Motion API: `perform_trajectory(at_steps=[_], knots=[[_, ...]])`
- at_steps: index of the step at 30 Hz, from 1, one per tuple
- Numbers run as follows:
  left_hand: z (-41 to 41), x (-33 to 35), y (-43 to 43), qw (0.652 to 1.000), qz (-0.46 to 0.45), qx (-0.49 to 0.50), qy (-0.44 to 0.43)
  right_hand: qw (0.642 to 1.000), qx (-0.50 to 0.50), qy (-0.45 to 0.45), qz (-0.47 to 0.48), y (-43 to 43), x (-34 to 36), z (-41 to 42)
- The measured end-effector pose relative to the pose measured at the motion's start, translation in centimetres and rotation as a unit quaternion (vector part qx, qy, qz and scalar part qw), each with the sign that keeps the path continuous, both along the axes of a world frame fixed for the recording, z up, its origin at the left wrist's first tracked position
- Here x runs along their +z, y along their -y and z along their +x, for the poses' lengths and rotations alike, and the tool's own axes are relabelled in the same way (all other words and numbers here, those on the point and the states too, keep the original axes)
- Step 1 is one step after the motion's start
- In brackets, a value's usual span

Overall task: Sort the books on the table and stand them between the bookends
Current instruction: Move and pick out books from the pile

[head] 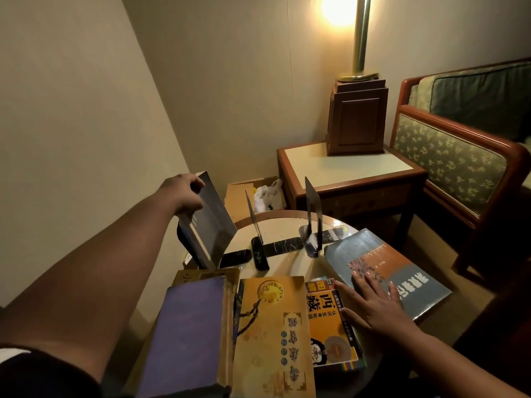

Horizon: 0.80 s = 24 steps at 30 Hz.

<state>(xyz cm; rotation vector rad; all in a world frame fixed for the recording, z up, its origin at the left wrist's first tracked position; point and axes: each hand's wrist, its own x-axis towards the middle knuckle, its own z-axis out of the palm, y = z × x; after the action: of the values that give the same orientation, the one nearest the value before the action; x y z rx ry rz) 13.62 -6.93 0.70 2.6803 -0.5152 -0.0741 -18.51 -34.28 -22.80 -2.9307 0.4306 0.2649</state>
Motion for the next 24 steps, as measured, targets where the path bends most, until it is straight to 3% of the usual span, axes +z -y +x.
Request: perform_trajectory(at_steps=[6,14,24], knots=[[1.1,-2.4,0.4,0.998,0.028,0.037,0.029,1.000,-0.004,-0.002,-0.012,-0.1,-0.2,-0.1],[0.9,-6.3,0.0,0.976,0.165,0.075,0.119,1.000,-0.009,0.001,-0.012,-0.2,-0.2,-0.3],[0.0,-8.1,-1.1,0.965,0.183,0.012,0.185,1.000,-0.027,0.007,-0.002,-0.3,-0.3,-0.3]])
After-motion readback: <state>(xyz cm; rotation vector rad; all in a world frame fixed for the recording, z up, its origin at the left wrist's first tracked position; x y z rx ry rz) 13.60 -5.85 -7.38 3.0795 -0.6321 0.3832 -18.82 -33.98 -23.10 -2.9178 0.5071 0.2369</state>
